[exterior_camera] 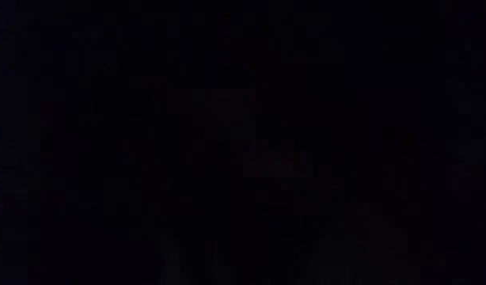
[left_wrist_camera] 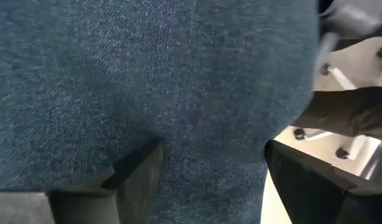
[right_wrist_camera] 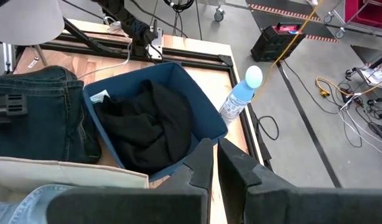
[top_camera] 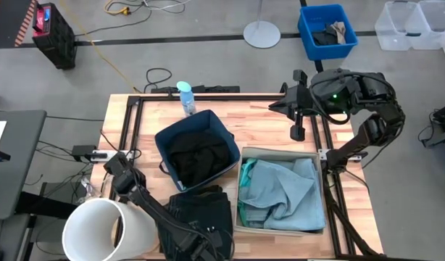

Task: Sort clothes
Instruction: Put the dark blue pants into the blue laundry organizer

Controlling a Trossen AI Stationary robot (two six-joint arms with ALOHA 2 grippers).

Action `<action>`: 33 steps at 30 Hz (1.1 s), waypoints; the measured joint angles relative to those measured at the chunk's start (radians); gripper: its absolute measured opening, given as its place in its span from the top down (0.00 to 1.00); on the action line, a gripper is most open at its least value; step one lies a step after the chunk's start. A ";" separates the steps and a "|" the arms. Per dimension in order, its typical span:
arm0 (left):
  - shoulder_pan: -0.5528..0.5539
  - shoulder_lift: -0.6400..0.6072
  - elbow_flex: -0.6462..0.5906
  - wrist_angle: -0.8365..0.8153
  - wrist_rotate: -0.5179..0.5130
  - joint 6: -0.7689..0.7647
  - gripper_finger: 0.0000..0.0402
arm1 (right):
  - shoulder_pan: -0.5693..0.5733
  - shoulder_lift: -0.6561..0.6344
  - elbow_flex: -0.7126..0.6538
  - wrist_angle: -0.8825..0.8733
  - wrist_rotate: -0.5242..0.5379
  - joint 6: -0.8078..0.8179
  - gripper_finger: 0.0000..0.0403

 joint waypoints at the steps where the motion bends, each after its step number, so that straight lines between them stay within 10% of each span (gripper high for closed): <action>1: -0.001 0.008 0.000 -0.007 -0.003 -0.003 0.30 | 0.000 0.000 0.000 -0.001 0.000 0.000 0.90; 18: 0.019 0.087 0.002 -0.058 -0.083 0.042 0.33 | 0.000 0.000 0.000 0.000 0.000 0.001 0.90; 33: 0.049 0.100 0.001 -0.072 -0.045 0.096 0.97 | 0.000 0.000 0.000 0.000 0.000 0.001 0.90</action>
